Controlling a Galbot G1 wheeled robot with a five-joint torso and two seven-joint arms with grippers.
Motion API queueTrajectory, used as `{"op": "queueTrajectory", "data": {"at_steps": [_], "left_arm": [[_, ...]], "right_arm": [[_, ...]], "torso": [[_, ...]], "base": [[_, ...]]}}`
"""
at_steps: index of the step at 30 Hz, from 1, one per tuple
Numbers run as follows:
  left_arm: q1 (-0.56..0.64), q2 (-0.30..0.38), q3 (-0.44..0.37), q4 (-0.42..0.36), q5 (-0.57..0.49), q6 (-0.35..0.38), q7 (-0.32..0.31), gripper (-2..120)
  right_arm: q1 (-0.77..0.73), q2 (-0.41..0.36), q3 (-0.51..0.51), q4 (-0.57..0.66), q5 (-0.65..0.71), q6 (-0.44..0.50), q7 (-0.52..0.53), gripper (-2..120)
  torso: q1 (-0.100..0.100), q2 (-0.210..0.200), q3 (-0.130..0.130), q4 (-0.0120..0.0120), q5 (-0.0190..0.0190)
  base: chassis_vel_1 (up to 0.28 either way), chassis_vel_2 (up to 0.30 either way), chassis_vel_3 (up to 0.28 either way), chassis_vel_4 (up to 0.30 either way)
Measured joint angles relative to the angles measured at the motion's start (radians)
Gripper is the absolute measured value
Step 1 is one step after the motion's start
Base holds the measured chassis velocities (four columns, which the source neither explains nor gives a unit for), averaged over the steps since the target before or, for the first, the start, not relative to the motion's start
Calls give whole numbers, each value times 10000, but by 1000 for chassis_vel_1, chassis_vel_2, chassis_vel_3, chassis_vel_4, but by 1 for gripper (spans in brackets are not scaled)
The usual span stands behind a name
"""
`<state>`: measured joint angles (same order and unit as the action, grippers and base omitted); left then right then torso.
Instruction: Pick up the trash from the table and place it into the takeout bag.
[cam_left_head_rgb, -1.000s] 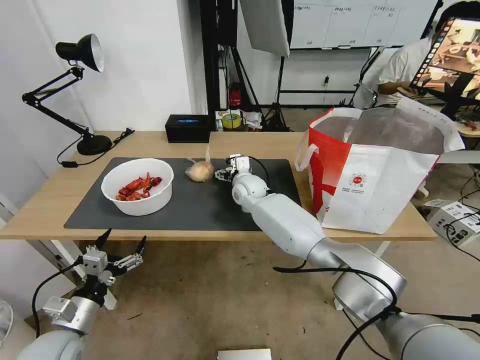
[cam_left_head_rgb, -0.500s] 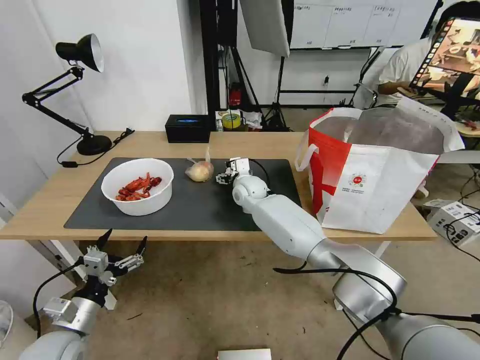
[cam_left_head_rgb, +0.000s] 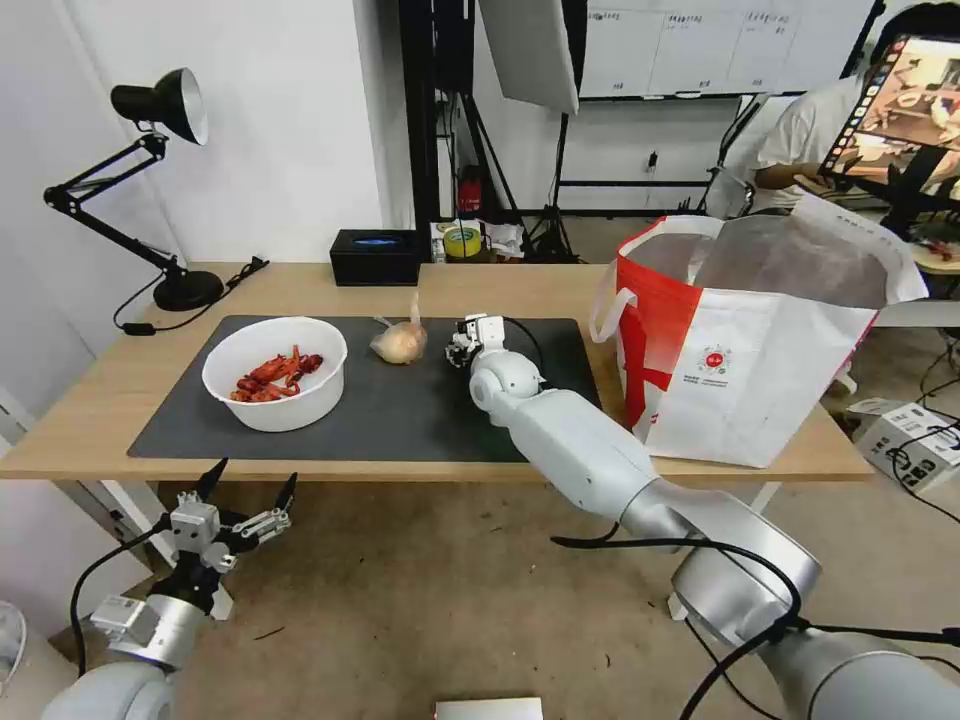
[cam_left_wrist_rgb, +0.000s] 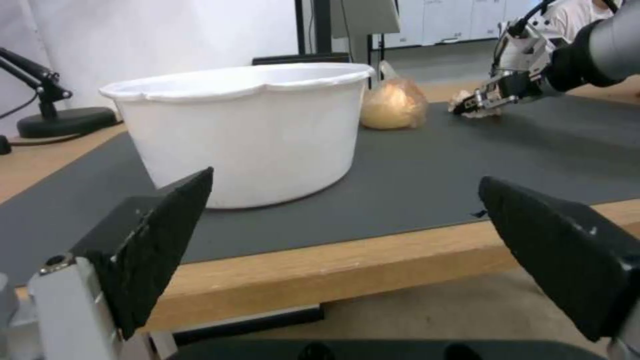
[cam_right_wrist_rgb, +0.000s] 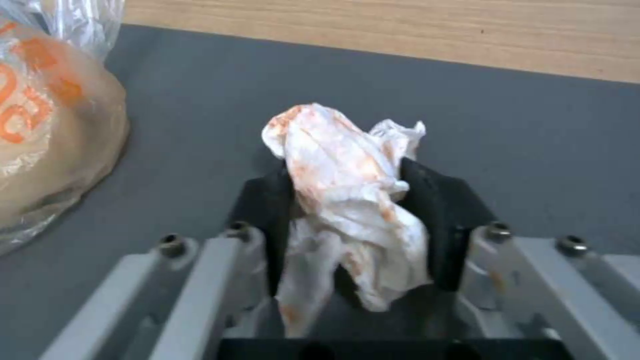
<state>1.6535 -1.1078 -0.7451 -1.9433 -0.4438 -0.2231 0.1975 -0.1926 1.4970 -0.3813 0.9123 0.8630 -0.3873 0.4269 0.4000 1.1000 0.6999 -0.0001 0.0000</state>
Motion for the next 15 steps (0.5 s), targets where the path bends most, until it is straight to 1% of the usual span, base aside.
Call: {"op": "queueTrajectory", "data": {"at_steps": [1,2,4,5,6,8,9,10,11,12,13,14,15], "left_arm": [[0,4,12,-1,1,-2,0,100],[0,4,12,-1,1,-2,0,100],[-1,8,31,-5,2,-7,0,100],[2,10,42,-9,4,-9,0,100],[2,10,42,-9,4,-9,0,100],[8,9,76,-34,8,-13,0,100],[12,9,82,-45,9,-13,0,100],[12,9,82,-45,9,-13,0,100],[23,6,86,-71,9,-14,-1,100],[35,6,86,-99,10,-14,-4,100],[35,6,86,-99,10,-14,-4,100],[43,6,85,-126,9,-16,-4,100],[54,7,83,-145,9,-15,-3,100]], "right_arm": [[-13,-25,5,33,27,15,1,34],[-13,-25,5,33,27,15,1,34],[-64,-94,24,163,82,198,-26,25],[-100,-156,47,290,92,350,-64,22],[-100,-156,47,290,92,350,-64,22],[-211,-465,92,993,93,718,-132,10],[-267,-640,92,1361,94,808,-146,7],[-267,-640,92,1361,94,808,-146,7],[-395,-1039,79,2108,101,951,-141,2],[-589,-1543,68,3029,112,1061,-70,0],[-589,-1543,68,3029,112,1061,-70,0],[-798,-2029,64,3976,130,1177,15,0],[-952,-2400,64,4633,137,1282,43,0]], "torso": [[0,0,0,0,0],[0,0,0,0,0],[0,0,1,1,0],[0,0,1,2,0],[0,0,1,2,0],[0,-1,1,3,1],[0,0,1,3,0],[0,0,1,3,0],[0,0,1,4,1],[0,-1,0,2,1],[0,-1,0,2,1],[0,0,1,2,2],[0,0,1,0,3]], "base": [[0,0,0,0],[0,0,0,0],[0,0,0,0],[0,0,0,0],[0,0,0,0],[0,0,0,0],[0,0,0,0],[0,0,0,0],[0,0,0,0],[0,0,0,0],[0,0,0,0],[0,0,0,0],[0,0,0,0]]}}
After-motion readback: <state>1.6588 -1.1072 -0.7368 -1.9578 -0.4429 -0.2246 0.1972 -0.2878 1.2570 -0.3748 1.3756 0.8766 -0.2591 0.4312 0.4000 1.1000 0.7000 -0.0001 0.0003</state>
